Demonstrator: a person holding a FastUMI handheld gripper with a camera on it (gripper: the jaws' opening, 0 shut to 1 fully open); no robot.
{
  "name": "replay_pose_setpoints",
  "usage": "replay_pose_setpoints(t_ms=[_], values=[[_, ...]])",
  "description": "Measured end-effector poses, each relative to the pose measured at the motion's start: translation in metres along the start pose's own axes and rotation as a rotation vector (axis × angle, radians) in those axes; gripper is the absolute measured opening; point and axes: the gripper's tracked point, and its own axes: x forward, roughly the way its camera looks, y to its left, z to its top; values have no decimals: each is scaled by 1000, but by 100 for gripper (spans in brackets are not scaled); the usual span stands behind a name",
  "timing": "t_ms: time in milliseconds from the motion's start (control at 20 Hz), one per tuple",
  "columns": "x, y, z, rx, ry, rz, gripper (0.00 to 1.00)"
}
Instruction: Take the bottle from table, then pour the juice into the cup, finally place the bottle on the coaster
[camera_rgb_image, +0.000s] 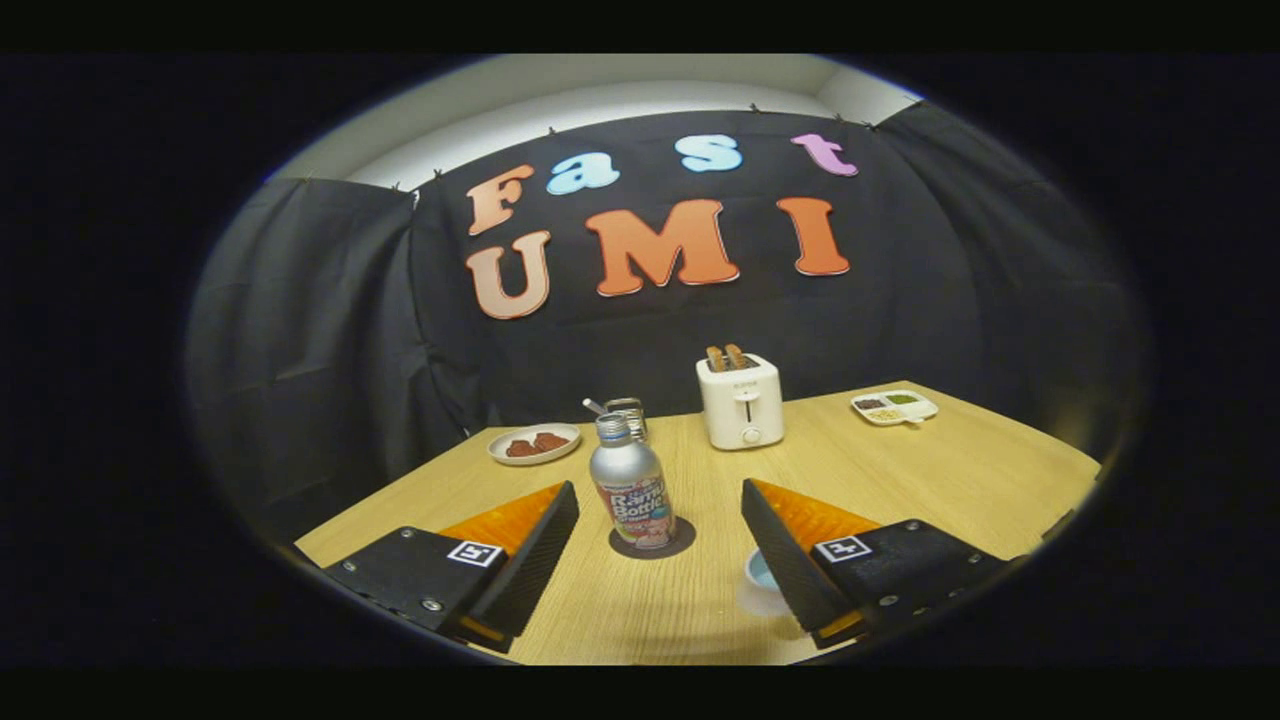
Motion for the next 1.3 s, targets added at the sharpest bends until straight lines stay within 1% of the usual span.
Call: replay_pose_setpoints(t_ms=[300,600,800,950,1150,1300], values=[[-62,16,46,-37,-121,77,98],[-125,19,89,-70,-276,80,98],[-144,14,98,-49,-322,80,98],[-147,23,85,-23,-288,116,98],[-151,16,89,-52,-304,96,98],[-154,18,92,-47,-322,103,98]])
